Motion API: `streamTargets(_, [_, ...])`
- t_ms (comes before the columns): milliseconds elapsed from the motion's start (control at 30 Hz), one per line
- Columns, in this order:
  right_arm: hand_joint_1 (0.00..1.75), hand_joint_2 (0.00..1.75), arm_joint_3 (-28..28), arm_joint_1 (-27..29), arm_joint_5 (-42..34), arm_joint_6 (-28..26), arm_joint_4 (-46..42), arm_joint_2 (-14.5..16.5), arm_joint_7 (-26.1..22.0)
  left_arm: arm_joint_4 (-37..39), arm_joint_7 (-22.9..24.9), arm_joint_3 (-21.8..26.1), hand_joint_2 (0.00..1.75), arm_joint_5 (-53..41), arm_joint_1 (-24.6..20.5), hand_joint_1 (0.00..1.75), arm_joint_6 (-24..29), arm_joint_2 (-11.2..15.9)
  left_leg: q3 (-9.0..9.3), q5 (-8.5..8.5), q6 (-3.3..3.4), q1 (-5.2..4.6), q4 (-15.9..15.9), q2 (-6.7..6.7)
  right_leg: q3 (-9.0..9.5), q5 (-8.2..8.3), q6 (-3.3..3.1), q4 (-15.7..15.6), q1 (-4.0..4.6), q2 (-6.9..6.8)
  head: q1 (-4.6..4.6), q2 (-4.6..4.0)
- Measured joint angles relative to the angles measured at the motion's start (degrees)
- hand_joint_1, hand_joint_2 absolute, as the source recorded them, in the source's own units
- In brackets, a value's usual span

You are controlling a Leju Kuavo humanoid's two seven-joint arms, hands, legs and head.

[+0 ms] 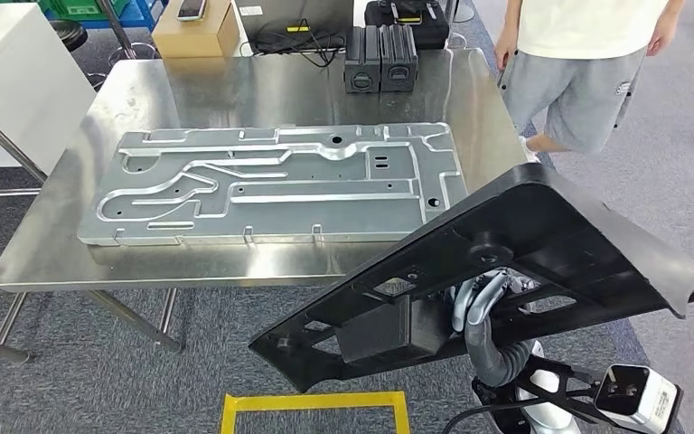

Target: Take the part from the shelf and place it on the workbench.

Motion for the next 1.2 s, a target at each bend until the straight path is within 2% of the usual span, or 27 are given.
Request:
streamTargets(33, [1.75, 1.75, 0.0, 0.01, 0.0, 0.01, 0.0, 0.01, 0.0, 0.0, 0.0, 0.0, 1.75, 0.0, 0.04, 0.0, 0.0, 0.0, 0.31, 2.32, 0.05, 0.04, -2.84, 0.01, 0.86, -0.61, 0.09, -0.01, -0.01, 0.04, 0.0, 0.0])
streamTargets(67, [1.75, 1.75, 0.0, 0.01, -0.02, 0.03, 0.0, 0.03, 0.0, 0.0, 0.0, 0.0, 1.75, 0.0, 0.09, 0.0, 0.0, 0.02, 1.08, 5.7, 0.21, 0.05, -6.92, 0.02, 1.69, -1.27, 0.23, -0.07, -0.02, 0.05, 0.01, 0.0])
streamTargets(100, [1.75, 1.75, -0.01, 0.0, -0.08, 0.07, 0.02, 0.07, 0.0, 0.0, -0.01, 0.0, 1.75, 0.01, 0.11, 0.0, 0.01, 0.05, 1.81, 8.18, 0.4, -0.08, -10.46, 0.05, 2.39, -1.83, 0.44, -0.07, 0.02, 0.06, 0.01, 0.0])
streamTargets(133, [1.75, 1.75, -0.02, -0.04, -0.22, 0.16, 0.04, 0.13, 0.0, 0.0, -0.01, 0.0, 1.75, 0.04, 0.12, 0.0, 0.01, 0.09, 2.38, 9.85, 0.71, -0.25, -12.99, 0.06, 2.8, -2.29, 0.72, -0.13, 0.05, 0.1, 0.02, 0.0])
streamTargets(167, [1.75, 1.75, -0.05, -0.07, -0.41, 0.28, 0.05, 0.21, 0.0, 0.0, -0.03, 0.0, 1.75, 0.06, 0.16, 0.0, 0.02, 0.12, 2.62, 10.67, 1.12, -0.43, -14.31, 0.07, 3.09, -2.59, 1.05, -0.22, 0.09, 0.14, 0.01, 0.0])
streamTargets(233, [1.75, 1.75, -0.24, -0.14, -0.83, 0.66, 0.05, 0.37, 0.0, 0.0, -0.1, 0.0, 1.75, 0.1, 0.19, 0.0, 0.04, 0.15, 3.11, 10.46, 1.94, -0.59, -14.88, 0.01, 3.43, -2.63, 1.75, -0.16, 0.15, 0.18, 0.01, 0.0])
streamTargets(300, [1.75, 1.75, -0.53, -0.23, -1.1, 1.13, 0.02, 0.49, 0.0, 0.0, -0.21, 0.0, 1.75, 0.13, 0.23, 0.0, 0.03, 0.15, 4.27, 10.46, 2.66, -0.48, -15.76, -0.03, 3.04, -2.99, 2.24, 1.47, 0.06, -0.02, 0.02, 0.0])
streamTargets(333, [1.75, 1.75, -0.66, -0.31, -1.23, 1.37, 0.01, 0.52, 0.0, 0.0, -0.26, 0.0, 1.75, 0.17, 0.21, 0.0, 0.03, 0.15, 4.91, 10.34, 2.97, -0.44, -16.12, -0.05, 1.9, -3.85, 2.42, 3.61, 0.02, -0.11, 0.02, 0.0])
streamTargets(367, [1.75, 1.75, -0.75, -0.34, -1.33, 1.56, 0.0, 0.54, 0.0, 0.0, -0.29, 0.0, 1.75, 0.2, 0.21, 0.0, 0.03, 0.14, 5.4, 10.09, 3.22, -0.44, -16.35, -0.04, 0.02, -5.12, 2.57, 6.73, -0.04, -0.19, 0.02, 0.0])
streamTargets(433, [1.75, 1.75, -0.93, -0.28, -1.52, 1.96, 0.01, 0.56, 0.0, 0.0, -0.33, 0.0, 1.75, 0.25, 0.23, 0.0, 0.04, 0.14, 6.13, 9.42, 3.48, -0.53, -16.39, -0.02, -4.83, -7.81, 2.84, 13.54, -0.07, -0.23, 0.02, 0.0])
streamTargets(467, [1.75, 1.75, -1.06, -0.19, -1.49, 2.09, -0.01, 0.58, 0.0, 0.0, -0.35, 0.0, 1.75, 0.25, 0.28, 0.0, 0.04, 0.14, 6.59, 9.04, 3.49, -0.58, -16.37, -0.03, -6.71, -8.15, 2.91, 15.45, -0.09, -0.26, 0.02, 0.0])
streamTargets(500, [1.75, 1.75, -1.22, -0.22, -1.13, 1.99, -0.09, 0.66, 0.0, 0.0, -0.39, 0.0, 1.75, 0.23, 0.34, 0.0, 0.02, 0.14, 7.15, 8.63, 3.45, -0.6, -16.35, -0.06, -7.74, -7.29, 2.91, 15.49, -0.1, -0.31, 0.02, 0.0])
streamTargets(533, [1.75, 1.75, -1.4, -0.72, -0.09, 1.36, -0.21, 0.9, 0.0, 0.0, -0.53, -0.01, 1.75, 0.19, 0.4, 0.0, -0.08, 0.14, 7.81, 8.18, 3.36, -0.61, -16.33, -0.08, -7.78, -5.08, 2.86, 13.46, -0.1, -0.36, 0.02, 0.0])
streamTargets(600, [1.75, 1.75, -1.65, -3.98, 3.11, -1.99, -0.3, 1.72, 0.02, 0.0, -1.11, -0.03, 1.75, 0.11, 0.3, 0.0, -0.4, 0.14, 8.86, 7.21, 2.94, -0.69, -16.19, 0.0, -6.43, 0.97, 2.6, 6.35, -0.05, -0.45, 0.02, 0.0])
streamTargets(633, [1.75, 1.75, -1.7, -6.63, 4.58, -4.53, -0.19, 2.14, 0.04, 0.0, -1.51, -0.04, 1.75, 0.14, 0.06, 0.0, -0.56, 0.14, 9.0, 6.82, 2.65, -0.77, -16.06, 0.08, -5.9, 2.82, 2.31, 3.42, 0.07, -0.46, 0.03, 0.0])
streamTargets(667, [1.75, 1.75, -1.69, -9.21, 5.74, -7.38, -0.05, 2.48, 0.06, 0.0, -1.89, -0.05, 1.75, 0.3, -0.24, 0.0, -0.67, 0.15, 8.91, 6.53, 2.35, -0.84, -16.0, 0.16, -5.69, 3.86, 1.97, 1.68, 0.2, -0.46, 0.03, 0.0])
streamTargets(767, [1.75, 1.75, -1.68, -13.54, 10.82, -15.99, -0.3, 2.9, 0.09, 0.01, -2.6, -0.05, 1.75, 1.12, -0.63, 0.0, -0.83, 0.19, 9.15, 6.08, 1.42, -0.84, -15.74, 0.14, -5.13, 3.92, 0.84, 0.51, 0.31, -0.54, 0.01, 0.0])
streamTargets(800, [1.75, 1.75, -1.61, -14.1, 13.34, -18.68, -0.67, 2.93, 0.09, 0.01, -2.8, -0.04, 1.75, 1.41, -0.53, 0.0, -0.87, 0.19, 9.11, 5.65, 1.09, -0.78, -14.96, 0.12, -4.66, 3.81, 0.53, 0.33, 0.22, -0.61, 0.01, 0.0])
streamTargets(833, [1.75, 1.75, -1.39, -14.6, 15.9, -21.43, -1.1, 2.95, 0.11, 0.02, -3.04, -0.02, 1.75, 1.67, -0.43, 0.0, -0.93, 0.2, 8.34, 4.72, 0.72, -0.67, -13.15, 0.12, -4.22, 3.72, 0.26, 0.2, 0.11, -0.68, 0.01, 0.0])
streamTargets(867, [1.75, 1.75, -1.03, -15.17, 17.92, -24.05, -1.48, 2.95, 0.21, 0.02, -3.31, 0.0, 1.75, 1.81, -0.38, 0.0, -1.05, 0.22, 6.71, 3.38, 0.34, -0.52, -10.04, 0.14, -3.91, 3.6, 0.05, 0.09, 0.05, -0.74, 0.01, 0.0])
streamTargets(933, [1.75, 1.75, 0.0, -17.45, 20.01, -29.01, -1.25, 2.68, 0.95, 0.02, -3.76, 0.03, 1.75, 1.73, -0.33, 0.0, -1.57, 0.25, 1.96, 0.41, -0.15, -0.31, -2.14, 0.15, -3.74, 3.34, -0.23, 0.1, 0.08, -0.7, 0.01, 0.0])
streamTargets(967, [1.75, 1.75, 0.38, -19.41, 20.08, -30.9, -0.46, 2.42, 1.58, 0.02, -3.88, 0.03, 1.75, 1.52, -0.32, 0.0, -1.88, 0.27, -0.05, -0.26, -0.19, -0.24, 0.53, 0.15, -3.7, 3.25, -0.28, 0.12, 0.1, -0.58, 0.01, 0.0])
streamTargets(1000, [1.75, 1.75, 0.62, -21.75, 19.86, -32.23, 0.68, 2.08, 2.27, 0.02, -3.94, 0.02, 1.75, 1.32, -0.34, 0.0, -2.15, 0.28, -1.11, 0.22, -0.07, -0.21, 1.17, 0.15, -3.6, 3.16, -0.3, 0.13, 0.11, -0.43, 0.01, 0.0])
streamTargets(1033, [1.75, 1.75, 0.71, -24.07, 19.52, -33.02, 1.91, 1.76, 2.86, 0.02, -3.96, 0.01, 1.75, 1.17, -0.39, 0.0, -2.32, 0.3, -1.06, 1.88, 0.1, -0.2, -0.44, 0.15, -3.43, 3.07, -0.25, 0.14, 0.13, -0.29, 0.01, 0.0])
streamTargets(1100, [1.75, 1.75, 0.76, -27.67, 19.01, -33.59, 4.0, 1.33, 3.63, 0.02, -3.96, 0.0, 1.75, 1.03, -0.51, 0.0, -2.48, 0.45, 1.54, 6.99, 0.63, -0.28, -8.41, 0.18, -2.98, 2.86, -0.08, 0.14, 0.17, -0.2, 0.01, 0.0])
streamTargets(1167, [1.75, 1.75, 0.84, -30.76, 19.01, -33.88, 5.94, 1.06, 4.61, 0.02, -3.95, -0.01, 1.75, 0.81, -0.59, 0.0, -2.72, 0.72, 3.64, 9.51, 1.17, -0.65, -14.46, 0.22, -2.92, 2.76, 0.31, 0.18, 0.24, -0.19, 0.01, 0.0])
streamTargets(1200, [1.75, 1.75, 0.89, -32.53, 19.21, -34.05, 7.31, 0.92, 5.38, 0.01, -3.94, -0.03, 1.75, 0.64, -0.62, 0.0, -2.93, 0.87, 3.9, 9.85, 1.45, -0.82, -15.48, 0.21, -3.01, 2.75, 0.6, 0.2, 0.26, -0.17, 0.01, 0.0])
